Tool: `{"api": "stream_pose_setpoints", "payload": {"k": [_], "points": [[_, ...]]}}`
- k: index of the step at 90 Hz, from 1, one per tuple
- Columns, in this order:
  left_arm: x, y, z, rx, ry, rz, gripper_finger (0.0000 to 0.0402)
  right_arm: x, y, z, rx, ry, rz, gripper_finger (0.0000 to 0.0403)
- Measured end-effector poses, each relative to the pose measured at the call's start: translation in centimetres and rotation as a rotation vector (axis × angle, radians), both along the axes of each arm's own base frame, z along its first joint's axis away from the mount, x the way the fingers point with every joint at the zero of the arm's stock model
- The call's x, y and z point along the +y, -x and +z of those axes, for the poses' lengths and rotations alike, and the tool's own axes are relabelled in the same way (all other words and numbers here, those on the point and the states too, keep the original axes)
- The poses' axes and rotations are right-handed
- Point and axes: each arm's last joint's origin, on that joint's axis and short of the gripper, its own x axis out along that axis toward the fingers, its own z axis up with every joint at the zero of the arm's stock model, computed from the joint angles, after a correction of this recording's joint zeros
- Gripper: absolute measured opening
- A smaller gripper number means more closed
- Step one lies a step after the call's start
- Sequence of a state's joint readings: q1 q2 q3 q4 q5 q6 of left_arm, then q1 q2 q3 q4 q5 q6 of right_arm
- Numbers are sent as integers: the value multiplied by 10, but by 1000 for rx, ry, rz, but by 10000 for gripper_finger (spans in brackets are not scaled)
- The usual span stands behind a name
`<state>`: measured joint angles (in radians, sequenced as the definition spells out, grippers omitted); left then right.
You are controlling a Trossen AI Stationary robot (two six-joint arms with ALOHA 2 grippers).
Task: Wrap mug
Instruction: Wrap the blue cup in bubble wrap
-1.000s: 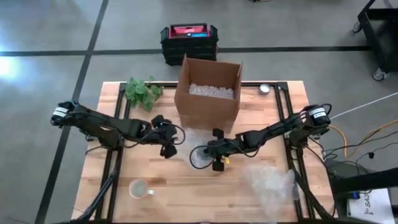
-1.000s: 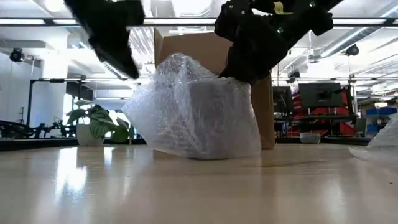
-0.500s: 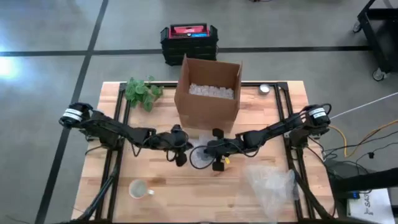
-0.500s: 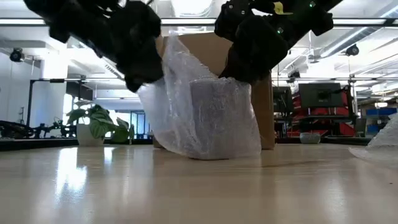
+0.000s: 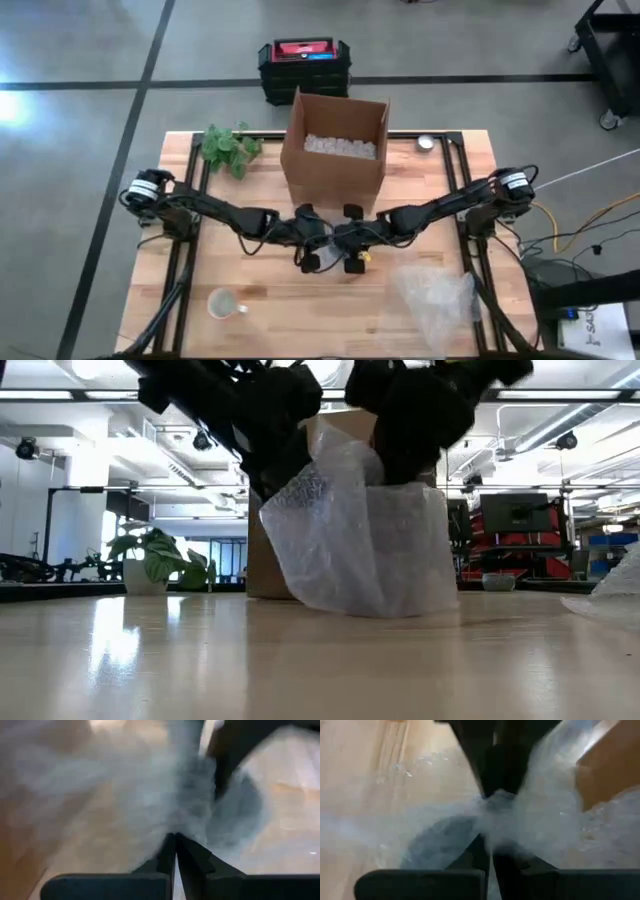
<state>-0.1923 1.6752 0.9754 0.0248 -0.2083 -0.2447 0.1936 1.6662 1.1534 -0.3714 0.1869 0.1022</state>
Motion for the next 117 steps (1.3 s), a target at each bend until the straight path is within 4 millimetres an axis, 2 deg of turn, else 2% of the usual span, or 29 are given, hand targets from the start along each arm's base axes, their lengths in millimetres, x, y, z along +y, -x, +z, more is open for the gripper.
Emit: {"api": "stream_pose_setpoints", "payload": {"k": [20, 32, 40, 55, 71, 87, 99, 107, 117], "points": [[-1, 1, 0, 0, 8, -8, 2, -1, 4, 36, 181, 59, 38, 2], [-1, 1, 0, -1, 8, -8, 1, 1, -5, 45, 82, 55, 59, 2], [-1, 1, 0, -2, 8, -8, 2, 1, -7, 37, 64, 48, 59, 2], [-2, -2, 8, -26, 12, -7, 2, 2, 0, -6, 181, -20, 8, 2], [-3, -8, 21, -69, 1, -24, 2, 4, 1, -36, 144, -72, -27, 2], [-2, -8, 18, -119, 2, -26, 1, 5, -4, -37, 69, -92, 0, 2], [-1, -6, 12, -161, 13, -23, 2, 6, -8, -30, 55, -80, 25, 2], [-1, -2, 5, -176, 17, -22, 1, 6, -11, -19, 61, -77, 28, 2], [0, 2, -2, -182, 18, -22, 1, 6, -11, 5, 88, -67, 34, 2]]}}
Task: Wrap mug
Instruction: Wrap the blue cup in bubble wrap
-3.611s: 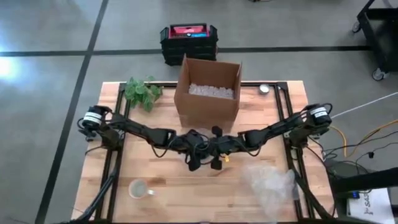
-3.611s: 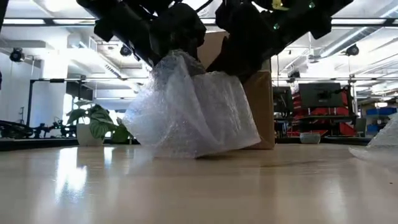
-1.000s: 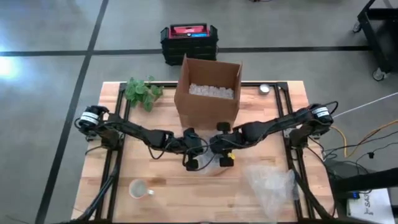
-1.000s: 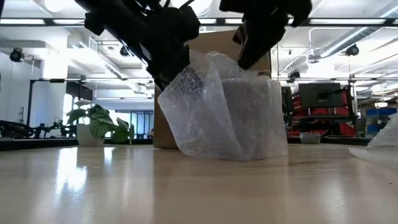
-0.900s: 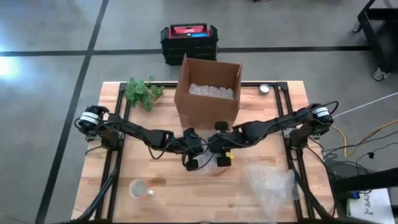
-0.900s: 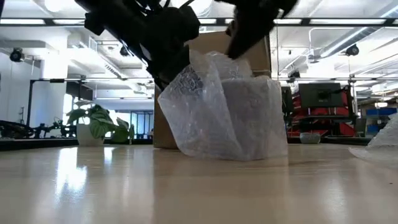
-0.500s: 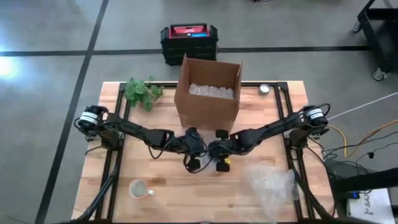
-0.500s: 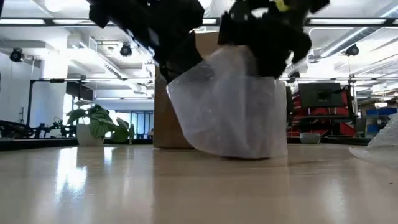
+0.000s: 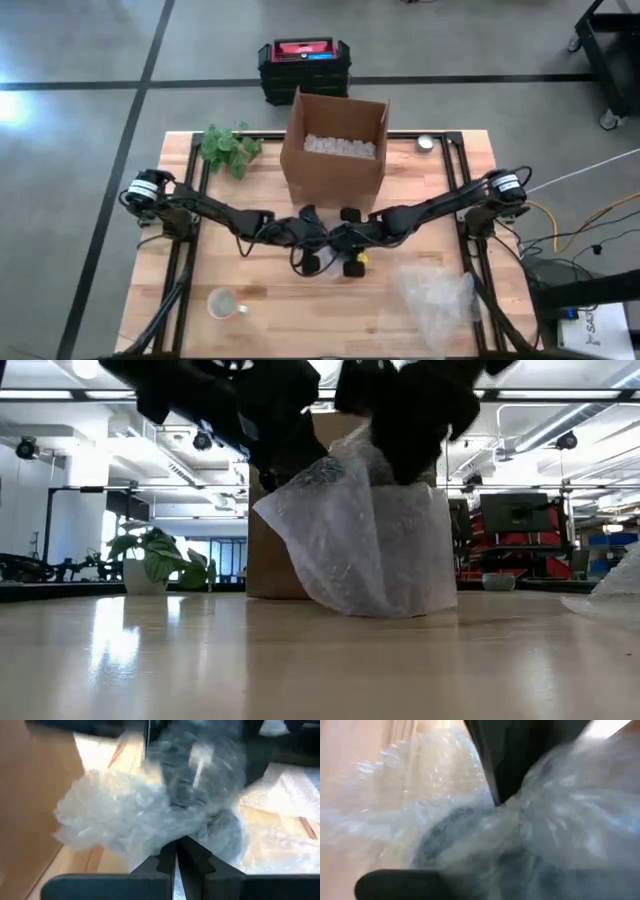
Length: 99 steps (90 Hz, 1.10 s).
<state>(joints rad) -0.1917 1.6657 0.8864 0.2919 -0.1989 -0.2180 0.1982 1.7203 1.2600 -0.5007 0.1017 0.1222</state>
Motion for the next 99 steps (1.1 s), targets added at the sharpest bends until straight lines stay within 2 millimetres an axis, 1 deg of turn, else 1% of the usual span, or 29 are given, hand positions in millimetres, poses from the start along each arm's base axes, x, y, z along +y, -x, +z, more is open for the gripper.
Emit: {"api": "stream_pose_setpoints", "payload": {"k": [16, 24, 32, 41, 49, 55, 65, 75, 91, 99], "points": [[1, 5, -8, 11, 1, 2, 1, -1, 6, 34, 78, 24, 9, 2], [1, 5, -8, 10, 1, 1, 1, -3, 8, 49, 60, 27, 11, 2], [1, 5, -7, 5, 2, 1, 2, -7, 7, 58, 1, 71, -15, 2], [1, 5, -7, 3, 3, 1, 1, -11, -3, 61, -131, 127, -35, 2], [1, 5, -7, 2, 3, 1, 2, -12, -11, 51, -169, 110, -10, 2], [1, 5, -7, 3, 3, 2, 3, -10, -14, 38, -123, 75, 14, 2], [1, 5, -7, 2, 3, 2, 1, -10, -6, 17, 27, 72, -4, 2], [1, 5, -7, 1, 3, 1, 3, -12, 5, -2, 111, 62, -51, 2], [1, 6, -2, -11, 6, 2, 3, -12, 14, -28, 112, -3, -82, 2], [1, 5, 1, -20, 8, 2, 1, -12, 15, -36, 81, -35, -71, 2]]}}
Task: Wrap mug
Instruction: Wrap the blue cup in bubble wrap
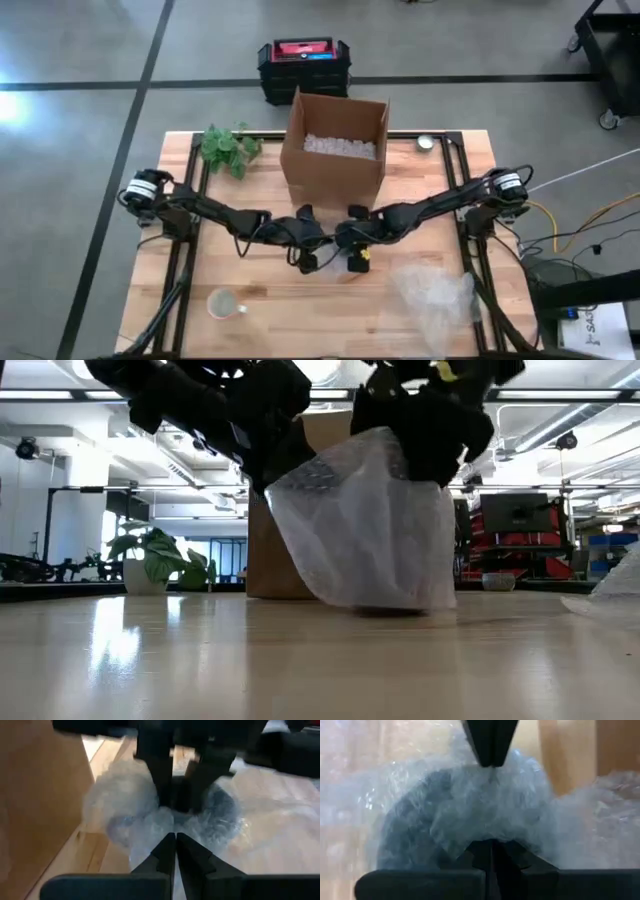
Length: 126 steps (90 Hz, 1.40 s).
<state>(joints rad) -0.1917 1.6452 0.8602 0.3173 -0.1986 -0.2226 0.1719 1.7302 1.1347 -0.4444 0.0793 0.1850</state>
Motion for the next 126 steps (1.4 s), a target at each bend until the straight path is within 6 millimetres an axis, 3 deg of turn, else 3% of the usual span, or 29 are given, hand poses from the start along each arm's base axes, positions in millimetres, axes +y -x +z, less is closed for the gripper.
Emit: {"api": "stream_pose_setpoints", "payload": {"k": [17, 31, 38, 50, 60, 69, 76, 84, 107, 118, 126], "points": [[0, 1, 9, -11, 3, 0, 3, 1, -1, -9, -84, -50, 11, 2], [0, 18, 45, 38, 19, 5, 1, 1, 0, -10, -76, -62, 0, 2], [0, 32, 51, 132, 41, 22, 1, 1, -1, -8, -78, -62, 8, 2], [-3, 53, 23, 333, 60, 63, 1, 2, -4, -5, -82, -47, 40, 2], [-11, 54, -10, 299, 82, 57, 0, 2, -6, -3, -94, -41, 57, 2], [-18, 42, -29, 152, 122, 10, 0, 2, -6, -3, -99, -40, 57, 2], [-23, 26, -27, 3, 140, -40, 0, 2, -6, -3, -99, -39, 56, 2], [-28, 5, -21, -47, 118, -70, 0, 2, -6, -4, -97, -38, 52, 2], [-40, -41, -5, 44, -36, -98, 0, 2, -4, -7, -83, -35, 36, 2], [-40, -45, -7, 86, -67, -61, 0, 2, -3, -7, -77, -27, 33, 2], [-38, -44, -10, 104, -79, -42, 0, 4, -2, 4, -35, -17, 38, 2]]}}
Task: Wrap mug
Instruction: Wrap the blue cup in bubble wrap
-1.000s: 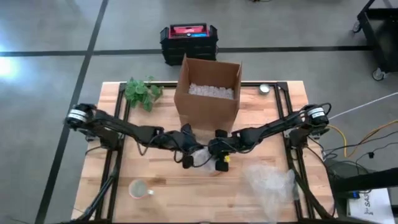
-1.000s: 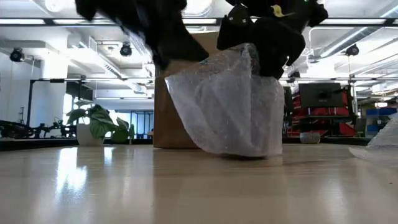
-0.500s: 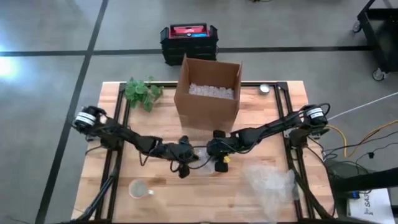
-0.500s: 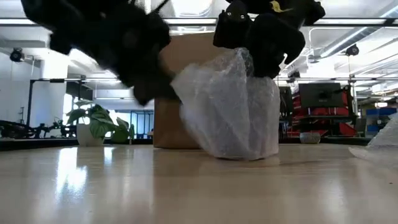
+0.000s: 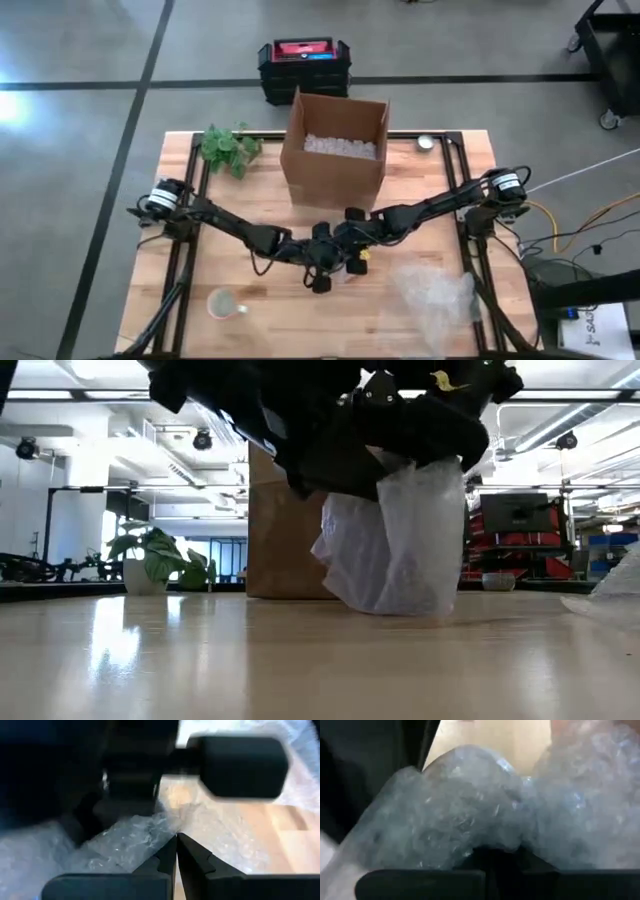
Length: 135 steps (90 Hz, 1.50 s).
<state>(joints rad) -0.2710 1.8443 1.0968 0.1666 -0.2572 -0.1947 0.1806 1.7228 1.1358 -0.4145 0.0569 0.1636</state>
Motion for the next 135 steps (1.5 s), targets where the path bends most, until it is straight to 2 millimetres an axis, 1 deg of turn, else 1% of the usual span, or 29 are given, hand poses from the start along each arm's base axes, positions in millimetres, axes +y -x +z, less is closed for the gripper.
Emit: {"api": "stream_pose_setpoints", "payload": {"k": [5, 14, 18, 25, 38, 45, 51, 58, 68, 77, 89, 100, 113, 124, 129, 135], "points": [[1, 2, -1, 9, -4, 7, 0, 2, 1, 12, 26, 6, 13, 2], [2, 4, -1, 18, -8, 11, 0, 3, 1, 43, 52, 10, 37, 2], [3, 4, 0, 15, -8, 17, 0, 2, 3, 53, 74, 17, 43, 2], [3, 5, 1, 11, -8, 16, 0, 1, 2, 65, 82, 30, 51, 2], [2, 5, 1, 12, -7, 14, 0, 2, -6, 75, -23, 26, 72, 2], [2, 5, 2, 12, -5, 12, 0, 1, -7, 67, -49, 36, 63, 2], [2, 5, 3, 9, -3, 11, 0, -5, -9, 53, -38, 63, 36, 2], [2, 7, 6, 6, 2, 10, 0, -15, -6, 30, 40, 75, -1, 2], [2, 11, 17, -8, 21, 9, 0, -24, -1, -2, 134, 66, -36, 2], [4, 20, 32, -2, 24, 4, 0, -25, -2, -17, 147, 50, -41, 2], [11, 35, 45, 57, -33, 60, 0, -20, -8, -20, 93, 28, -26, 2], [16, 42, 40, 107, -73, 101, 0, -18, -13, -15, 59, 19, -6, 2], [13, 31, 28, 29, -81, 73, 0, -17, -16, -12, 48, 22, 2, 2], [16, 23, 33, -61, -62, 83, 0, -17, -16, -12, 40, 18, -2, 2], [19, 21, 31, -67, -73, 84, 0, -17, -15, -13, 44, 17, -5, 2], [24, 18, 24, -48, -81, 87, 0, -17, -15, -13, 45, 17, -5, 2]]}}
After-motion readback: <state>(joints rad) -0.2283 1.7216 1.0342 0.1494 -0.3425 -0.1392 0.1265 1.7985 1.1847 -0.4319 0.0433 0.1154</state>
